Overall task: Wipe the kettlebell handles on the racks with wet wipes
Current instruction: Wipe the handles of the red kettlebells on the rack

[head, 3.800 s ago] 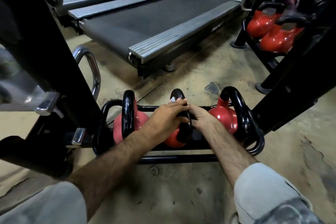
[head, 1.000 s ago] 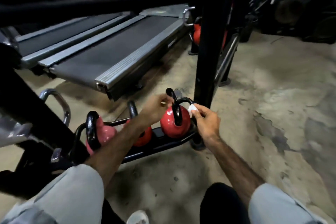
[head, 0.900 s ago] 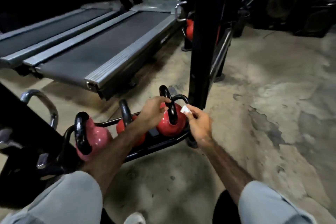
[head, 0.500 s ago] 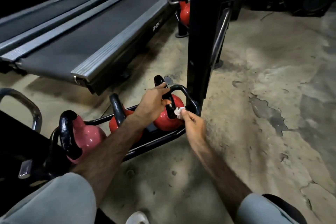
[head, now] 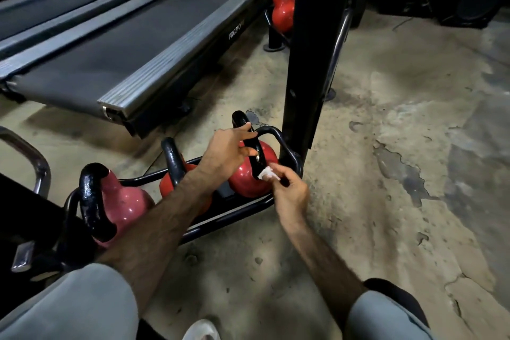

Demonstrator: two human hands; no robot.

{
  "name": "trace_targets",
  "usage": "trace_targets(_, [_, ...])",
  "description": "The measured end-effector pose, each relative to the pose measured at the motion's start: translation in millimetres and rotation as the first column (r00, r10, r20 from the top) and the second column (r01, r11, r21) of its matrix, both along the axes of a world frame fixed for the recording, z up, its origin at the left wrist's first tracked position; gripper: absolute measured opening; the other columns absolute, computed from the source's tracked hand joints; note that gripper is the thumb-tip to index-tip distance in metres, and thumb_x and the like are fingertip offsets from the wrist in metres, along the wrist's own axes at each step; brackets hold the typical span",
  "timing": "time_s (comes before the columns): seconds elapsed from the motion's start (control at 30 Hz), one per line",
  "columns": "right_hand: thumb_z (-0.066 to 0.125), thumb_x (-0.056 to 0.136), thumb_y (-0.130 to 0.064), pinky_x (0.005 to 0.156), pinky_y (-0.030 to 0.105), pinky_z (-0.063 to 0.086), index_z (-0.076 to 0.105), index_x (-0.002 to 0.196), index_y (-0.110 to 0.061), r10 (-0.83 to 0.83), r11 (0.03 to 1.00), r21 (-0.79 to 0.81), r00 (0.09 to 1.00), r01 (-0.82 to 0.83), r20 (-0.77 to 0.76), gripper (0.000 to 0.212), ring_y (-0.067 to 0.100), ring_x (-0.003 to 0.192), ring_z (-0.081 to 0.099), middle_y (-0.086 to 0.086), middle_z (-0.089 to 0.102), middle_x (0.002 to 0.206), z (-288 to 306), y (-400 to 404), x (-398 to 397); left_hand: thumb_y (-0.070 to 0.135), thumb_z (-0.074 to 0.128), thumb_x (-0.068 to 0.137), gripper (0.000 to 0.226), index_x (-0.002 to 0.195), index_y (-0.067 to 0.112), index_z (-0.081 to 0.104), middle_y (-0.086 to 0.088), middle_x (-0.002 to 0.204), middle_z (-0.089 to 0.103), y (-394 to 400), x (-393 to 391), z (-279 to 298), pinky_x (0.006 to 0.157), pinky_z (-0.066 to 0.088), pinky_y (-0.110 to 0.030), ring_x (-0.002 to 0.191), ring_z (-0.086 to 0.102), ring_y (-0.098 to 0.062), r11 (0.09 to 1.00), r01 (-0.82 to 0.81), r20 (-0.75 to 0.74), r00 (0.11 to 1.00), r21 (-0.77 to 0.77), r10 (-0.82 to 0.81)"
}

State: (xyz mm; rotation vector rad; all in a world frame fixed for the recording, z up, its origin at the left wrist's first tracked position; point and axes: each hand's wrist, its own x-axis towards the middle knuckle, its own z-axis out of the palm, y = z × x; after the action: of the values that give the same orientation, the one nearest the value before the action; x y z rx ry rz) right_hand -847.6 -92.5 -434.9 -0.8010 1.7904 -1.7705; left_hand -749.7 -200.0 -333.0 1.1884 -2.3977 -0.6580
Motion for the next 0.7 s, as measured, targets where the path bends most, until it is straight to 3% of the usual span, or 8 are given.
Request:
trace_targets(0.07, [0.072,0.082,-0.001,0.097,0.026,0.052,0.075,0.103,-0.026,0.014,1.000,-0.022,1.000,-0.014,-0.018,0.032,0.001,0.100,0.066,-0.011,0.073,0.101,8,-3,-3,0.004,0.069,0.083,0.043,0.125,0.010,0.062,-0.004,0.144,0.047,0,2,0,0.090,0.019,0.009,0.129,0.049,-0.014,1.000,0.003,-0.012,1.000,-0.001,-0.003])
trace_targets(0.17, [0.074,0.082,-0.005,0.090,0.020,0.052,0.075,0.103,-0.026,0.000,0.995,-0.100,1.000,-0.001,-0.004,0.030,0.003,0.098,0.067,-0.009,0.073,0.099,17,-4,-3,0.003,0.068,0.084,0.042,0.124,0.010,0.062,-0.004,0.143,0.048,1,2,0,0.095,0.020,0.001,0.130,0.048,-0.014,1.000,-0.001,-0.021,1.000,-0.020,0.001])
trace_targets(0.37, [0.074,0.081,-0.002,0.095,0.041,0.055,0.074,0.092,-0.031,-0.029,0.997,-0.072,1.000,0.029,0.008,0.031,0.010,0.098,0.070,-0.007,0.075,0.097,-7,7,4,0.005,0.071,0.082,0.042,0.123,0.010,0.063,-0.004,0.141,0.050,1,3,0,0.096,0.019,0.002,0.129,0.048,-0.014,1.000,0.007,-0.027,1.000,-0.025,-0.007])
trace_targets(0.43, [0.074,0.082,-0.003,0.093,0.038,0.055,0.075,0.091,-0.030,-0.041,0.997,-0.070,0.999,0.040,-0.014,0.029,0.009,0.098,0.069,-0.008,0.075,0.096,0,4,1,0.003,0.069,0.083,0.039,0.122,0.008,0.064,-0.006,0.139,0.052,1,4,0,0.089,0.019,0.010,0.127,0.050,-0.012,1.000,0.006,-0.052,0.999,-0.028,-0.007])
trace_targets(0.6, [0.074,0.083,-0.007,0.092,0.028,0.052,0.078,0.096,-0.014,0.054,0.981,-0.166,0.966,-0.098,-0.253,0.015,0.008,0.098,0.068,-0.007,0.073,0.097,43,-15,-5,-0.007,0.057,0.089,0.029,0.113,0.003,0.069,-0.007,0.129,0.061,-2,9,-2,0.093,0.030,0.005,0.117,0.055,-0.008,1.000,-0.005,-0.143,0.990,-0.024,0.002])
trace_targets(0.7, [0.073,0.083,-0.005,0.092,0.025,0.051,0.077,0.097,-0.010,0.099,0.974,-0.152,0.922,-0.166,-0.373,0.015,0.007,0.098,0.066,-0.005,0.072,0.098,57,-27,-9,-0.004,0.059,0.087,0.031,0.112,0.011,0.071,-0.001,0.125,0.064,-8,11,-3,0.097,0.032,0.000,0.115,0.057,-0.005,0.997,0.027,-0.133,0.990,-0.067,-0.036])
